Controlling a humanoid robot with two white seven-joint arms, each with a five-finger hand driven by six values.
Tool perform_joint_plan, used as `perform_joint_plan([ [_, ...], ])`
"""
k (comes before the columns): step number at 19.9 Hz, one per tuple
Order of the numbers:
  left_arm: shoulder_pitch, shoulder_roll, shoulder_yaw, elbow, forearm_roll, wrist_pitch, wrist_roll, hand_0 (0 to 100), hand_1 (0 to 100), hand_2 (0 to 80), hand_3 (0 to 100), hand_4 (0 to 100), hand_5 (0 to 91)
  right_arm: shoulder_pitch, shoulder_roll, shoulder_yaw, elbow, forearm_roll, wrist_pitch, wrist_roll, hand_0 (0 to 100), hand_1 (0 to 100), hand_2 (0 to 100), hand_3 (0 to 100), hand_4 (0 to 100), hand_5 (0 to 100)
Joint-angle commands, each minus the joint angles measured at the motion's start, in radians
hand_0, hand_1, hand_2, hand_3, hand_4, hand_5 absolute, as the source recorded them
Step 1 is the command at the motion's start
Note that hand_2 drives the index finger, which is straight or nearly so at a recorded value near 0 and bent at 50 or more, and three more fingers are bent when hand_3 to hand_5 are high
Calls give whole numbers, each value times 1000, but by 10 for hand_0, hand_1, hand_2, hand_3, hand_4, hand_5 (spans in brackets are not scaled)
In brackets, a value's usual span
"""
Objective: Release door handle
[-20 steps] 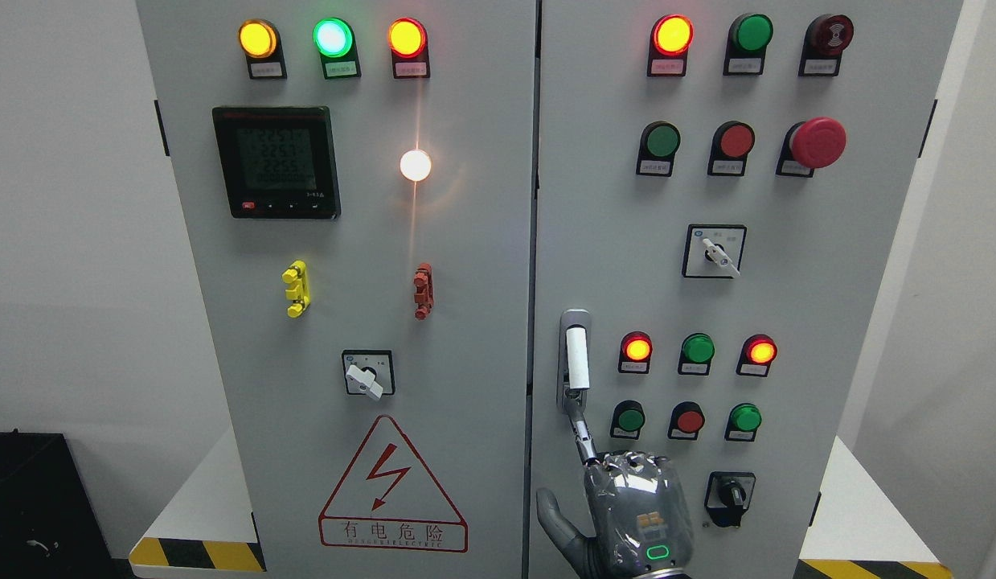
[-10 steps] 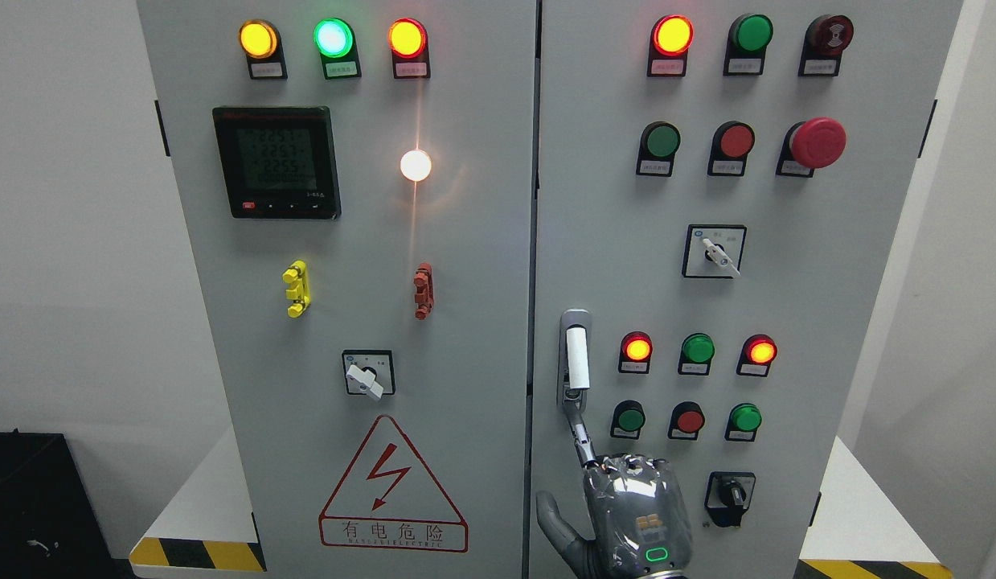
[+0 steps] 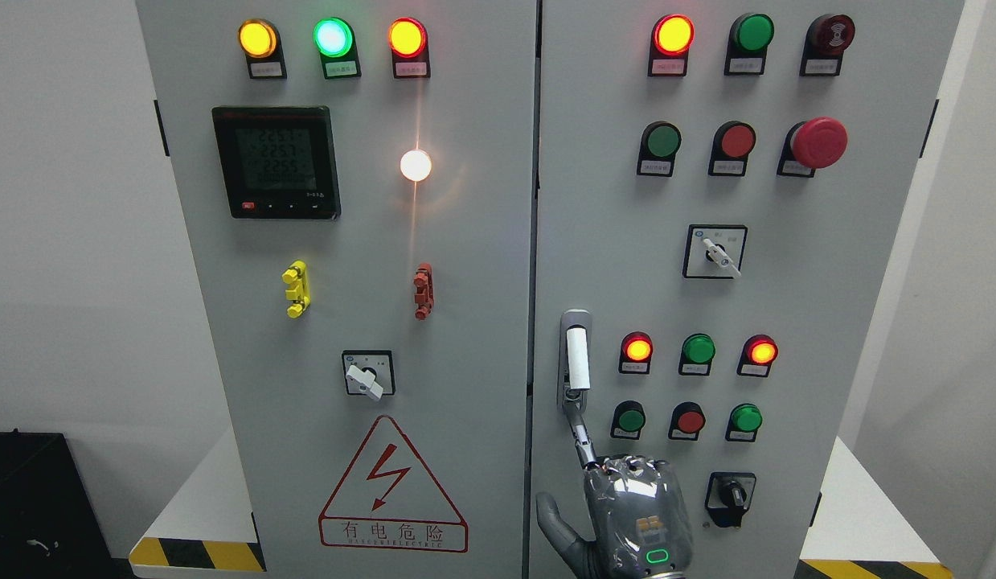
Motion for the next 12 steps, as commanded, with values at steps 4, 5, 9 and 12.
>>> perform_joint_plan([
  [4, 17, 0, 0, 0, -1, 0, 0, 120, 556, 0, 0, 0, 0, 0, 0, 1, -9, -2, -1, -5, 412, 205, 102, 1000, 1000, 1000],
  [5, 17, 0, 0, 0, 0, 0, 0, 120, 556, 0, 0, 0, 0, 0, 0, 1, -15, -2, -2, -5, 412, 205, 99, 1000, 1000, 1000],
  [9, 17, 0, 0, 0, 0, 0, 0, 120, 556, 0, 0, 0, 0, -2, -2, 2, -27, -2, -2, -5, 411, 205, 96, 1000, 1000, 1000],
  [12, 17, 0, 0, 0, 0, 0, 0, 120, 556, 0, 0, 0, 0, -2, -2, 2, -32, 0, -2, -5, 410, 205, 95, 1000, 1000, 1000],
])
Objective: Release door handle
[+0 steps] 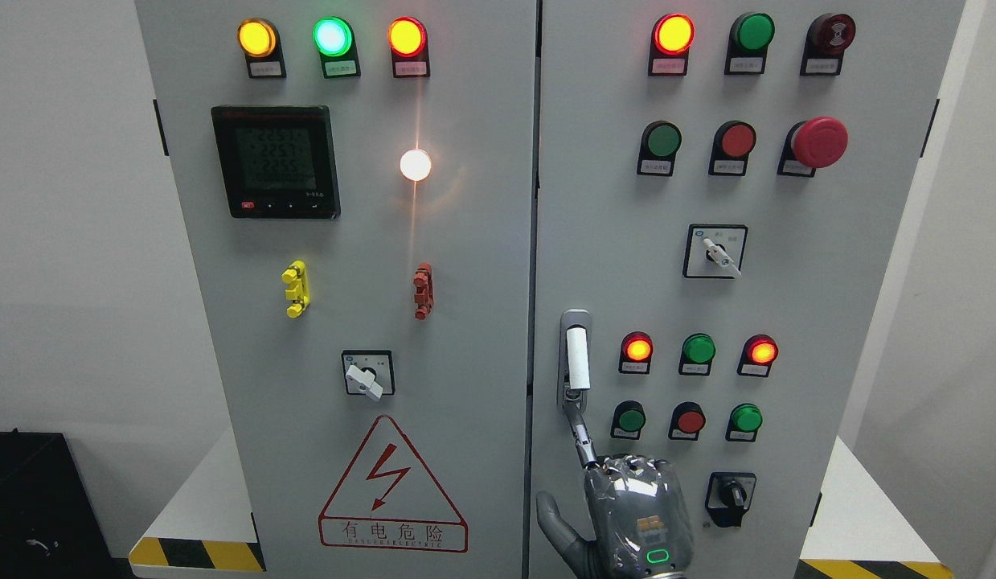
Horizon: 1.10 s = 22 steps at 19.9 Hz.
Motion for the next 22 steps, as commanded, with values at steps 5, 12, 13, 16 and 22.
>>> perform_joint_plan([
  [5, 17, 0, 0, 1, 0, 0, 0, 120, 556, 0, 0, 0, 0, -1, -1, 1, -34, 1, -1, -3, 407, 205, 95, 1000, 1000, 1000],
  [12, 17, 0, 0, 0, -1, 0, 0, 120, 556, 0, 0, 0, 0, -1, -1, 1, -42, 1, -1, -4, 406, 205, 95, 1000, 1000, 1000],
  [13, 17, 0, 0, 0, 0, 0, 0, 120, 556, 0, 0, 0, 0, -3, -3, 1, -42, 1, -1, -4, 406, 205, 95, 1000, 1000, 1000],
  [16, 17, 0, 0, 0, 0, 0, 0, 120, 556, 0, 0, 0, 0, -3, -1, 3, -48, 1, -1, -4, 405, 205, 97, 1000, 1000, 1000],
  [22, 17, 0, 0, 0, -1, 0, 0, 120, 556, 0, 0, 0, 0, -4, -1, 3, -59, 0, -1, -3, 405, 205, 101, 1000, 1000, 1000],
])
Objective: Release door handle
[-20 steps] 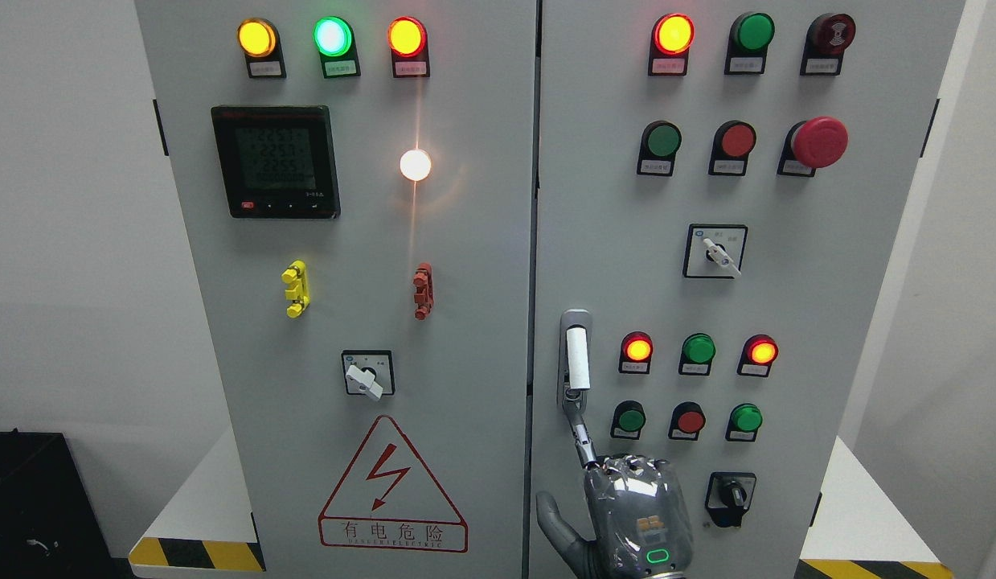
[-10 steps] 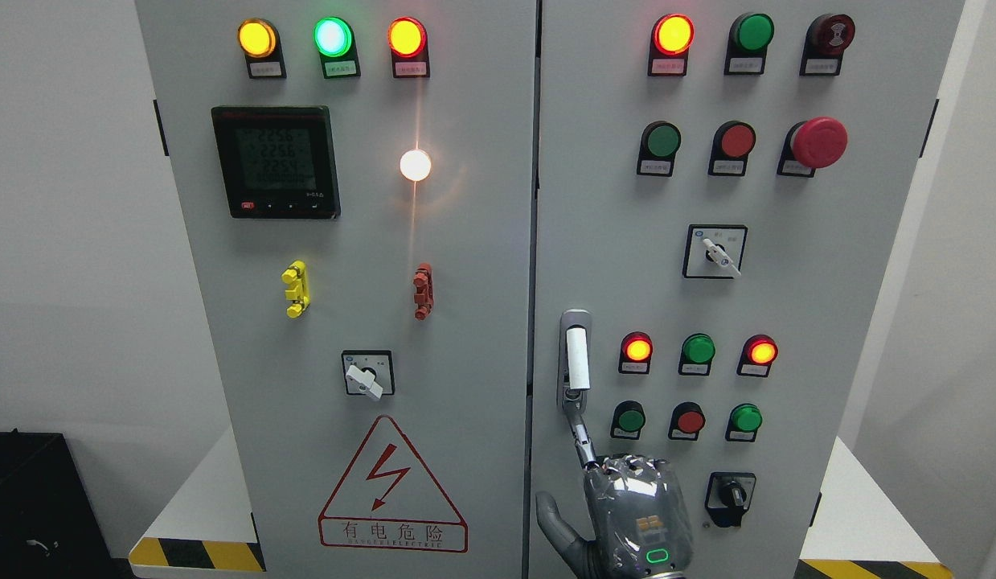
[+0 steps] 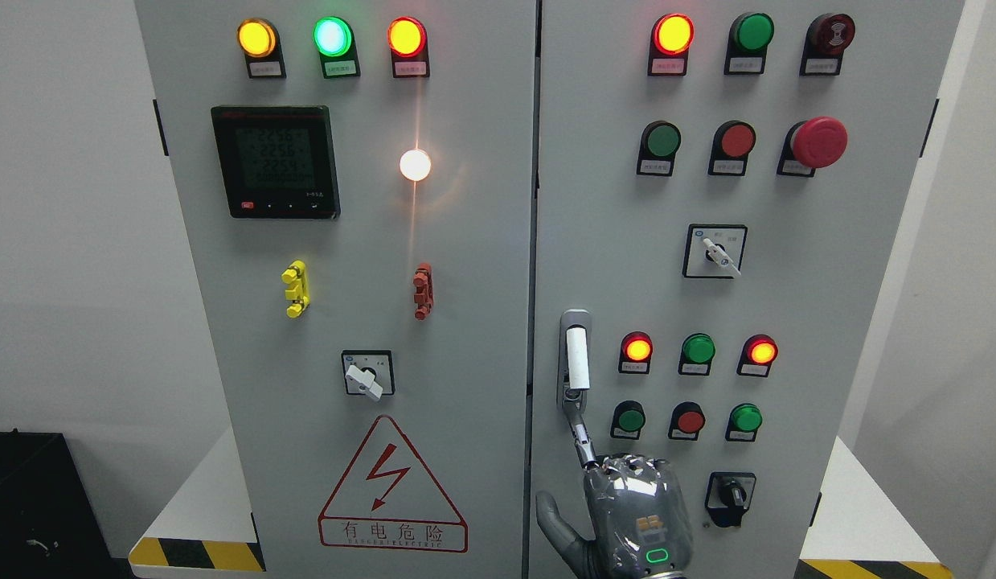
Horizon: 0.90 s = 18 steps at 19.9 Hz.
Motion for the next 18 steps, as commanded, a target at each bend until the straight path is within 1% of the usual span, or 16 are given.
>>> perform_joint_plan([
  [1, 17, 0, 0, 1, -1, 0, 0, 120, 556, 0, 0, 0, 0, -1, 0, 1, -59, -1, -2, 3, 405, 205, 102, 1000, 1000, 1000],
  [12, 17, 0, 0, 0, -1, 0, 0, 120, 556, 0, 0, 0, 0, -1, 0, 3, -67, -1, -2, 5, 405, 205, 107, 1000, 1000, 1000],
  [18, 17, 0, 0, 1, 1, 0, 0, 120, 556, 0, 0, 0, 0, 4, 0, 4, -81, -2, -4, 3, 405, 205, 149, 1000, 1000, 1000],
])
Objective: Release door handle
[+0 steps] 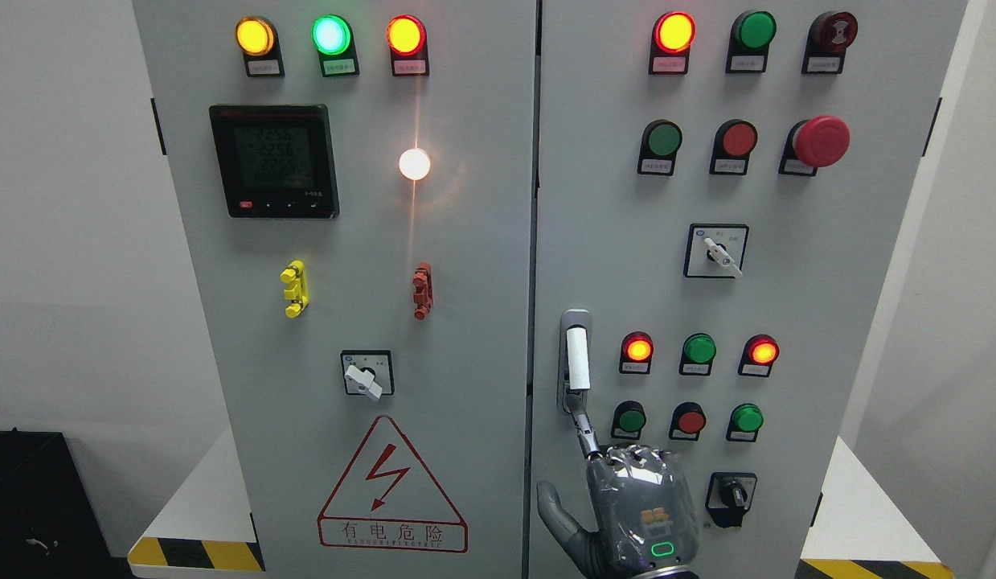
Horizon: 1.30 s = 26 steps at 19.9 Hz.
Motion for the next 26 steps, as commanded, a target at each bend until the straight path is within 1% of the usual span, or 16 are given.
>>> perform_joint_plan([
  [1, 17, 0, 0, 0, 1, 0, 0, 120, 556, 0, 0, 0, 0, 3, 0, 3, -27, -2, -2, -2, 405, 205, 159, 1000, 1000, 1000],
  [3, 17, 0, 0, 0, 1, 0, 0, 120, 556, 0, 0, 0, 0, 3, 0, 3, -32, -4, -2, -3, 405, 205, 176, 1000, 1000, 1000],
  [6, 17, 0, 0, 0, -1, 0, 0, 120, 556, 0, 0, 0, 0, 22, 0, 3, -55, -5, -3, -3, 407, 210, 233, 1000, 1000, 1000],
  [8, 17, 0, 0, 0, -1, 0, 0, 120, 556, 0, 0, 0, 0, 36, -1, 1, -73, -7, -6, -3, 409, 215, 325, 1000, 1000, 1000],
  [9, 17, 0, 0, 0, -1, 0, 0, 120, 556, 0, 0, 0, 0, 39, -1, 1, -83, -7, -6, -2, 410, 216, 339, 1000, 1000, 1000],
  [10, 17, 0, 0, 0, -1, 0, 0, 120, 556, 0, 0, 0, 0, 39, 0, 0, -86, -7, -6, -2, 414, 219, 400, 1000, 1000, 1000],
  [13, 17, 0, 0, 1, -1, 0, 0, 120, 556, 0, 0, 0, 0, 45, 0, -3, -109, -8, -6, 1, 431, 216, 508, 1000, 1000, 1000],
  [14, 17, 0, 0, 0, -1, 0, 0, 120, 556, 0, 0, 0, 0, 45, -1, -5, -118, -8, -6, 1, 432, 202, 554, 1000, 1000, 1000],
  [15, 17, 0, 0, 1, -1, 0, 0, 120, 556, 0, 0, 0, 0, 46, 0, -5, -124, -8, -6, 3, 429, 195, 569, 1000, 1000, 1000],
  [17, 17, 0, 0, 0, -1, 0, 0, 120, 556, 0, 0, 0, 0, 48, 0, -6, -138, -8, -6, 1, 429, 161, 643, 1000, 1000, 1000],
  [18, 17, 0, 0, 0, -1, 0, 0, 120, 556, 0, 0, 0, 0, 48, 0, -6, -142, -8, -6, 3, 429, 154, 653, 1000, 1000, 1000],
  [20, 17, 0, 0, 0, -1, 0, 0, 120, 556, 0, 0, 0, 0, 52, -1, -8, -147, -10, -6, 4, 443, 89, 676, 1000, 999, 1000],
  [21, 17, 0, 0, 0, 1, 0, 0, 120, 556, 0, 0, 0, 0, 52, -1, -8, -155, -11, -6, 4, 441, 76, 675, 1000, 995, 1000],
  [23, 17, 0, 0, 0, -1, 0, 0, 120, 556, 0, 0, 0, 0, 52, -1, -8, -156, -14, -6, 6, 442, 0, 700, 1000, 981, 1000],
  [26, 17, 0, 0, 0, -1, 0, 0, 120, 556, 0, 0, 0, 0, 49, 0, -8, -156, -16, -5, 7, 429, 0, 764, 1000, 977, 989],
])
